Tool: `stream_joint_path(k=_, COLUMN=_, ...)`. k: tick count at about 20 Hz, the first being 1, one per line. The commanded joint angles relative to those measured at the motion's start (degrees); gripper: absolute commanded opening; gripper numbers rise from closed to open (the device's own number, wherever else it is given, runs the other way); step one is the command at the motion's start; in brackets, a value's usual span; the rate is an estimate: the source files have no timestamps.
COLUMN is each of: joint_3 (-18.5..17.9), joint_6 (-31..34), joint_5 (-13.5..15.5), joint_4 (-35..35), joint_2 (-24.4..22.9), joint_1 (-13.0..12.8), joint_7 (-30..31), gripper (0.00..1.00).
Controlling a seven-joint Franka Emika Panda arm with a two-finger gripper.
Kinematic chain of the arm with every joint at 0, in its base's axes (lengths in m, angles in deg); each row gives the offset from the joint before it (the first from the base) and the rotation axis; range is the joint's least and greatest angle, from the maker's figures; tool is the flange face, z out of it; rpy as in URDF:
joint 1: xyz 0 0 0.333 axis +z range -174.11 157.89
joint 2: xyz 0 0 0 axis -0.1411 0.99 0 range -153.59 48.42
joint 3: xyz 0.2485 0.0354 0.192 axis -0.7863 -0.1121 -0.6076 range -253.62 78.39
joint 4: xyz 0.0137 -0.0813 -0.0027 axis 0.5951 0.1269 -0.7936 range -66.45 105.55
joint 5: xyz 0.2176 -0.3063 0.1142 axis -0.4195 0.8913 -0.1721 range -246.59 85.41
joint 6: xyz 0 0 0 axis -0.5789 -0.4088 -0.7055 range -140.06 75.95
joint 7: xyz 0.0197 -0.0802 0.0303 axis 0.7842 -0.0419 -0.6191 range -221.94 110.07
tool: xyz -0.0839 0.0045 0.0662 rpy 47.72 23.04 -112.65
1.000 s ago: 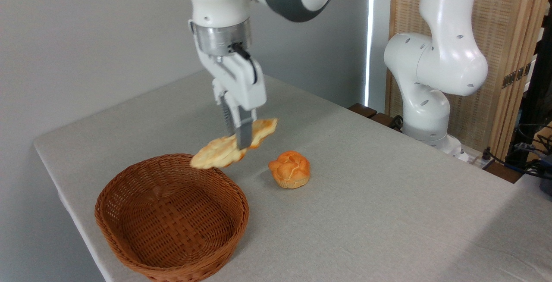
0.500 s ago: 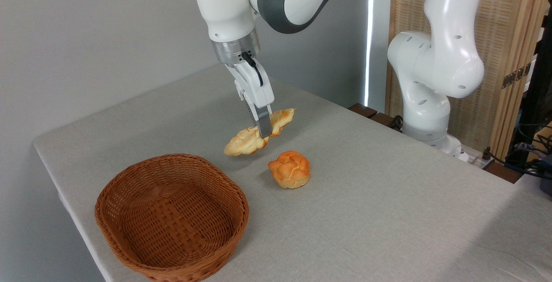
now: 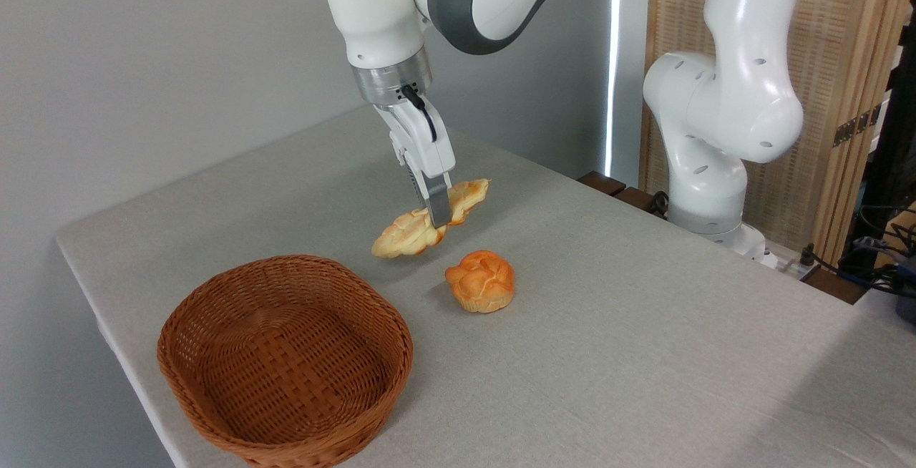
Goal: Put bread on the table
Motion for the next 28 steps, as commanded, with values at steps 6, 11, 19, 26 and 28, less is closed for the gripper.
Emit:
stream_joint_path(k=6, joint_3=-0.9, joint_6=-1.0, joint_5=0.7, joint_4=1.2, joint_2=-1.7, joint_1=-0.9, joint_7=0.3, gripper=1.0)
stream_joint_path(k=11, joint_3=-0.9, joint_6=-1.0, joint_5=0.7, joint_4=0.8, joint_2=-2.7, joint_1=-0.9, joint_7=0.6, gripper=1.0)
stream_joint_path(k=19, joint_3=-0.9, joint_6=7.0, joint_5=0.2, joint_4=-25.9, joint_2=6.6, joint_1=8.5, joint_7=1.8, gripper=1.0)
stream_joint_path(k=26, joint_3=-0.7, joint_6=16.0, joint_5=-4.0, joint_4=-37.9, joint_2=13.7, joint_1=11.3, joint_7=10.6, gripper=1.0)
stream_joint_path(k=28, joint_3=-0.8, joint_6=16.0, joint_5=-5.0, joint_4=-37.8, joint_2=13.7, joint_1=11.2, joint_7=10.2, gripper=1.0)
